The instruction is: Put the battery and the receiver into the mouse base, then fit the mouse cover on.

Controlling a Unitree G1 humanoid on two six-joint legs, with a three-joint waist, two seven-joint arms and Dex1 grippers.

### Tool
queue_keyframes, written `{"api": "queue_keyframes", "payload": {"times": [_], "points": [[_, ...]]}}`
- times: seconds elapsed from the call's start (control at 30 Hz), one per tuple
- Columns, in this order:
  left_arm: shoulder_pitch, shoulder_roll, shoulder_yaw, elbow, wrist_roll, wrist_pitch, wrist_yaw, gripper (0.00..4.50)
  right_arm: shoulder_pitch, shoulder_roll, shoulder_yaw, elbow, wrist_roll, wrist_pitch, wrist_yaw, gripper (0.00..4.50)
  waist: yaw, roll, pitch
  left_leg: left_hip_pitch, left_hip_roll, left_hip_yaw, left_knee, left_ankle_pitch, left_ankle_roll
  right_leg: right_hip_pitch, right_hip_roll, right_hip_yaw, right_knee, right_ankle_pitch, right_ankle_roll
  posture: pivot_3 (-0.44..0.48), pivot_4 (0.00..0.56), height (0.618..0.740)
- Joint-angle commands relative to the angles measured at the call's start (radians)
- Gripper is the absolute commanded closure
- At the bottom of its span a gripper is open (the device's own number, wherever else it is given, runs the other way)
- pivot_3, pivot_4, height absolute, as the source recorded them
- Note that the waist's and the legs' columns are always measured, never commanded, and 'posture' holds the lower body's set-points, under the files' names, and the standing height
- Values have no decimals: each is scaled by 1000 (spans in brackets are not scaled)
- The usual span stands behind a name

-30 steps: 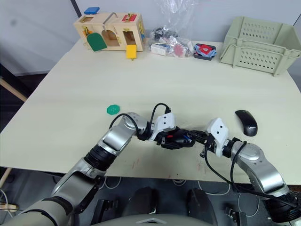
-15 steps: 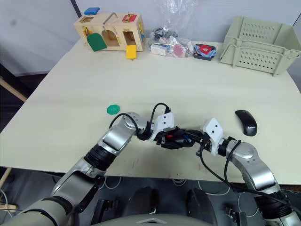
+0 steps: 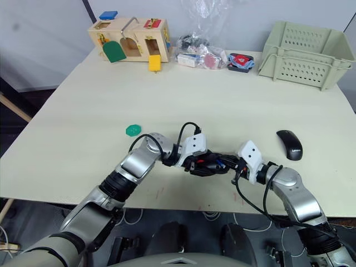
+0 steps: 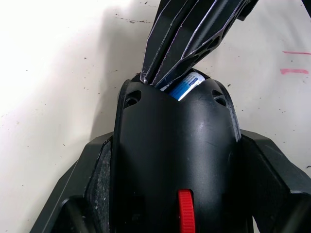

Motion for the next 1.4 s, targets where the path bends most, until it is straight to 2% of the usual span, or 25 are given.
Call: {"api": "queue_keyframes", "payload": {"times": [0.03, 0.23, 0.5, 0.57, 0.77, 0.87, 1.1, 1.13, 1.4], "points": [[26, 24, -33, 15, 18, 31, -17, 1562, 22, 4, 24, 52, -46, -10, 0, 4452, -1, 0, 0, 1, 0, 0, 0, 0, 0, 1, 0, 0, 0, 0, 0, 0, 150, 740], [29, 27, -33, 16, 18, 21, -15, 1562, 12, -8, -17, 33, -84, -132, -13, 4452, -2, 0, 0, 2, 0, 0, 0, 0, 0, 1, 0, 0, 0, 0, 0, 0, 150, 740], [30, 26, -32, 25, 20, 9, -6, 1562, 70, -21, -117, -38, -34, -220, -4, 4452, 5, 2, 1, 1, 0, 0, 0, 0, 0, 1, 0, 0, 0, 0, 0, 0, 150, 740], [29, 27, -31, 27, 19, 7, -5, 1562, 114, -20, -172, -76, 62, -201, 32, 4452, 4, 2, 1, 0, 0, 0, 0, 0, 0, 1, 0, 0, -1, 0, 0, 0, 150, 740], [31, 28, -28, 24, 18, 7, 0, 1562, 224, -86, -276, -96, 171, -237, 178, 4452, 2, 2, 1, 2, 0, 0, 0, 0, 0, 1, 0, 1, 0, 0, 0, 0, 150, 740], [34, 30, -28, 20, 17, 8, 1, 1562, 267, -104, -337, -76, 222, -264, 236, 3637, 1, 2, 1, 2, 0, 1, 0, 0, 0, 1, 0, 1, 0, 0, 0, 0, 150, 740], [35, 29, -28, 17, 17, 4, 2, 1562, 348, -106, -430, -40, 269, -331, 334, 212, 3, 2, 1, 2, 0, 0, 0, 0, 0, 1, 0, 1, 0, 0, 0, 0, 150, 740], [35, 29, -27, 17, 17, 4, 3, 1562, 358, -102, -439, -32, 267, -349, 344, 38, 3, 2, 1, 2, 0, 0, 0, 0, 0, 1, 0, 1, 0, 0, 0, 0, 150, 740], [44, 36, -26, 8, 16, 1, -1, 1562, 421, -69, -480, -3, 318, -446, 446, 38, 2, 2, 1, 2, 0, 1, 0, 0, 0, 1, 0, 2, 0, 0, 0, 0, 150, 740]]}}
